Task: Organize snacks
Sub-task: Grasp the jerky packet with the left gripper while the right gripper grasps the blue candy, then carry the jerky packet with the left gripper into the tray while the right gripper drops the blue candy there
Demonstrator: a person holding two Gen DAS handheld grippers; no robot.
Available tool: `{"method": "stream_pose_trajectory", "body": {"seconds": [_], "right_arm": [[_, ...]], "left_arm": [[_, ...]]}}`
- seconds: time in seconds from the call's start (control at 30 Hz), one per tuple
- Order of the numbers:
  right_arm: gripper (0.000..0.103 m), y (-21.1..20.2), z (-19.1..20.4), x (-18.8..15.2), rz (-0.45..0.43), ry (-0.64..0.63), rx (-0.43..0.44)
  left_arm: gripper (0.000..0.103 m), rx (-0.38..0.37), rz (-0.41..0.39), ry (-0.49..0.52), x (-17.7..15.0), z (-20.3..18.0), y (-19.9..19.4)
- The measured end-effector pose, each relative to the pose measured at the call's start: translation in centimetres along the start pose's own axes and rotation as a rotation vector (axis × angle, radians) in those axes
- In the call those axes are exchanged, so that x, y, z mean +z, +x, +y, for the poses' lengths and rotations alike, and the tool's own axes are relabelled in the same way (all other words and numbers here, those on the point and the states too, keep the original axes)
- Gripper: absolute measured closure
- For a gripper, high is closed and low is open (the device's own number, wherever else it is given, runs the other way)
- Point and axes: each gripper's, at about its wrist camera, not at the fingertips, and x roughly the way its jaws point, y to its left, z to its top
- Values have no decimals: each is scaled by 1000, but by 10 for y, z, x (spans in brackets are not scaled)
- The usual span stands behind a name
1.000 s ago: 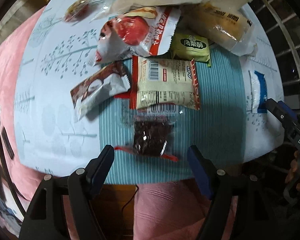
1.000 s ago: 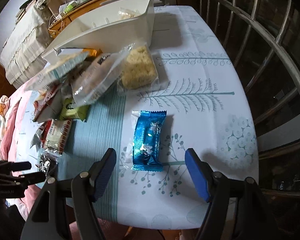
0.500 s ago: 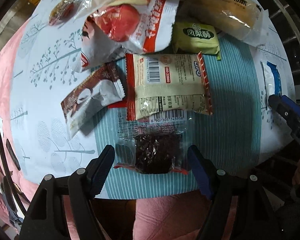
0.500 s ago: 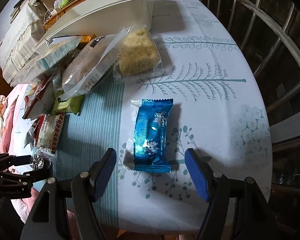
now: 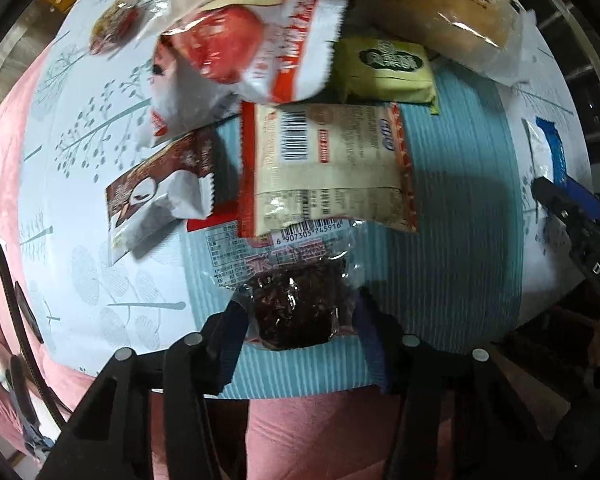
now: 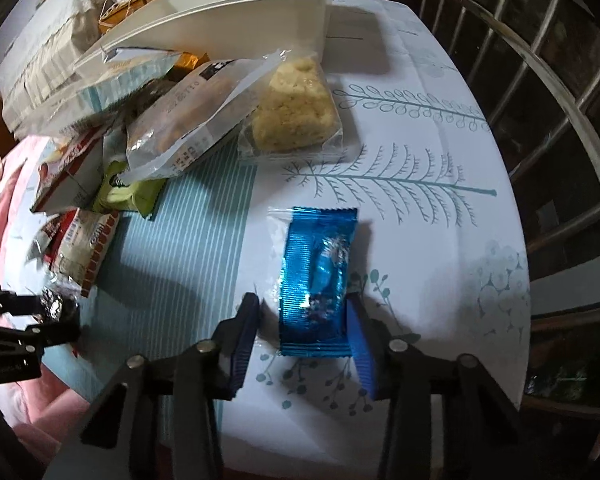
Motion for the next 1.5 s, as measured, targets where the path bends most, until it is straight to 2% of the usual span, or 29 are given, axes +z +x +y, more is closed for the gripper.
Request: {"method": "stream_pose_trajectory", "body": {"seconds": [0.33,0.37,0.67,0.83,1.07,1.33,1.4,1.5], "right_arm": [[72,-8,-7,-9,15,27,45],[73,-8,-8,-10,18,36,50],[77,-16,-14,-17,10,79,75],[77,-24,-16,-23,7,116,86],[77,-36,-30,-24,-1,200,122],[77,-55,-41,-14,-49,249,137],[77,-61,-42,-10,-62,258,145],[77,-69,-43,-1,-84,272,165]], "left_arm": [[59,-39,-12,-24,0,-9,-2],[59,-39,-14,-24,-12,-1,-1],[59,-45,-30,-13,-38,11,-18],[59,-7,-40,1,-52,15,-25],[59,-17,-48,-31,-77,37,-43],[59,-28,-102,-41,-94,58,-91],[59,-28,-148,-46,-94,65,-108],[59,-7,-169,-20,-87,67,-133]]}}
